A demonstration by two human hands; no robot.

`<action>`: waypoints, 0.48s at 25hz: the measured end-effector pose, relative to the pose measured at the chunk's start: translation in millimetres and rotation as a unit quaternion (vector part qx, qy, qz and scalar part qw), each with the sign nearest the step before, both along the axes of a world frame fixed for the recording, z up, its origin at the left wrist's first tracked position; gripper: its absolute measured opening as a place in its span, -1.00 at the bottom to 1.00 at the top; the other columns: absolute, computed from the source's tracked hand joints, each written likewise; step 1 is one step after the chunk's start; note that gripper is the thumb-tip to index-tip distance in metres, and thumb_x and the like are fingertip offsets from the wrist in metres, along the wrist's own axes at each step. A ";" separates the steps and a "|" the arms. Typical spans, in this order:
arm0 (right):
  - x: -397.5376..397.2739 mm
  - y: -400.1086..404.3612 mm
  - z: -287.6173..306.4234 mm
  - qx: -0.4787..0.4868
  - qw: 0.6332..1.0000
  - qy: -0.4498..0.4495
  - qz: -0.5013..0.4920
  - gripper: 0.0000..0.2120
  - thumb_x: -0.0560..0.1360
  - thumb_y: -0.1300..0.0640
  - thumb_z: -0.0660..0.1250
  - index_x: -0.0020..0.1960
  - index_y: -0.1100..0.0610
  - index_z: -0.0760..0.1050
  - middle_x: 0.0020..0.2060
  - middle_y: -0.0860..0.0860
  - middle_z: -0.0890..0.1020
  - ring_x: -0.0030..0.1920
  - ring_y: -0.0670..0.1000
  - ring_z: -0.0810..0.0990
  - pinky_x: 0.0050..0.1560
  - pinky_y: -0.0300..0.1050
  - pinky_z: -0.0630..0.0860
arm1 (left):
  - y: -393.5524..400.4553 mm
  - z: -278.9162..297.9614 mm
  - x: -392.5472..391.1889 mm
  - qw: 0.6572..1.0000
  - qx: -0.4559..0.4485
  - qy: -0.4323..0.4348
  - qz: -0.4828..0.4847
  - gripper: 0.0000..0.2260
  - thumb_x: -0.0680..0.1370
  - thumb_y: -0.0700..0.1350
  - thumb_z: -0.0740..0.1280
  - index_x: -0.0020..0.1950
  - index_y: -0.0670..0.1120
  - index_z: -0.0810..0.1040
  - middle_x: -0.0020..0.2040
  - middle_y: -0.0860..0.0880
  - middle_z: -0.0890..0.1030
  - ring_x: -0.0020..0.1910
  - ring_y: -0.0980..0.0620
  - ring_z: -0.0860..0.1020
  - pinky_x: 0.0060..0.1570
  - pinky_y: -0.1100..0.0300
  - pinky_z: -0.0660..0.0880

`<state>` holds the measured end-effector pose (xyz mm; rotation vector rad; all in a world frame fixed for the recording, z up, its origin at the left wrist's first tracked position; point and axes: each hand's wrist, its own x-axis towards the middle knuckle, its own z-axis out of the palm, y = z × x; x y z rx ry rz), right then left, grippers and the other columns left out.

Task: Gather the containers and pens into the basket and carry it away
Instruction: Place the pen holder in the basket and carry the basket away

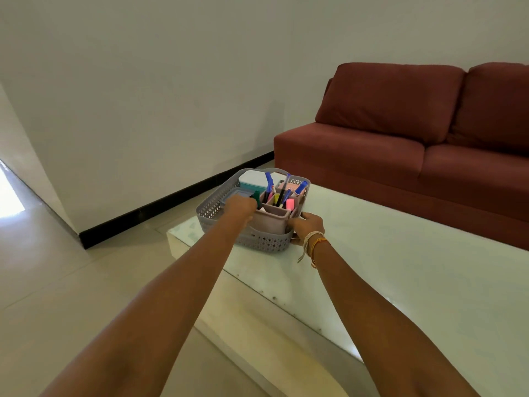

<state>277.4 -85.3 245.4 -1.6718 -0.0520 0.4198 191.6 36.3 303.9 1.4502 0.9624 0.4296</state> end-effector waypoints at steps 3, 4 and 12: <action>-28.5 -12.8 -5.8 0.014 1.000 -0.001 -0.014 -0.51 0.33 0.32 0.43 0.26 0.18 0.55 0.11 0.17 0.65 0.03 0.24 0.63 -0.04 0.21 0.64 | -12.7 -24.1 -48.5 0.964 0.247 -0.010 0.098 -0.50 0.46 -0.27 0.38 0.38 -0.14 0.36 0.30 -0.17 0.44 0.24 -0.12 0.46 0.18 0.01 0.52; -37.9 -16.3 -7.4 0.018 1.000 0.002 -0.018 -0.51 0.32 0.32 0.44 0.24 0.18 0.56 0.09 0.17 0.65 0.02 0.24 0.64 -0.05 0.22 0.64 | -11.7 -30.2 -64.3 0.952 0.279 -0.003 0.129 -0.46 0.44 -0.27 0.40 0.39 -0.09 0.34 0.32 -0.16 0.40 0.27 -0.13 0.42 0.21 -0.02 0.49; -110.3 -13.8 -13.3 0.055 0.998 0.007 0.022 -0.67 0.31 0.43 0.38 0.02 0.19 0.64 -0.11 0.14 0.69 -0.17 0.16 0.66 -0.26 0.07 0.66 | 19.1 -57.0 -172.2 0.948 -0.254 -0.139 0.136 -0.35 0.47 -0.15 0.36 0.44 0.07 0.07 0.18 -0.20 0.41 0.11 -0.19 0.50 0.02 -0.23 0.55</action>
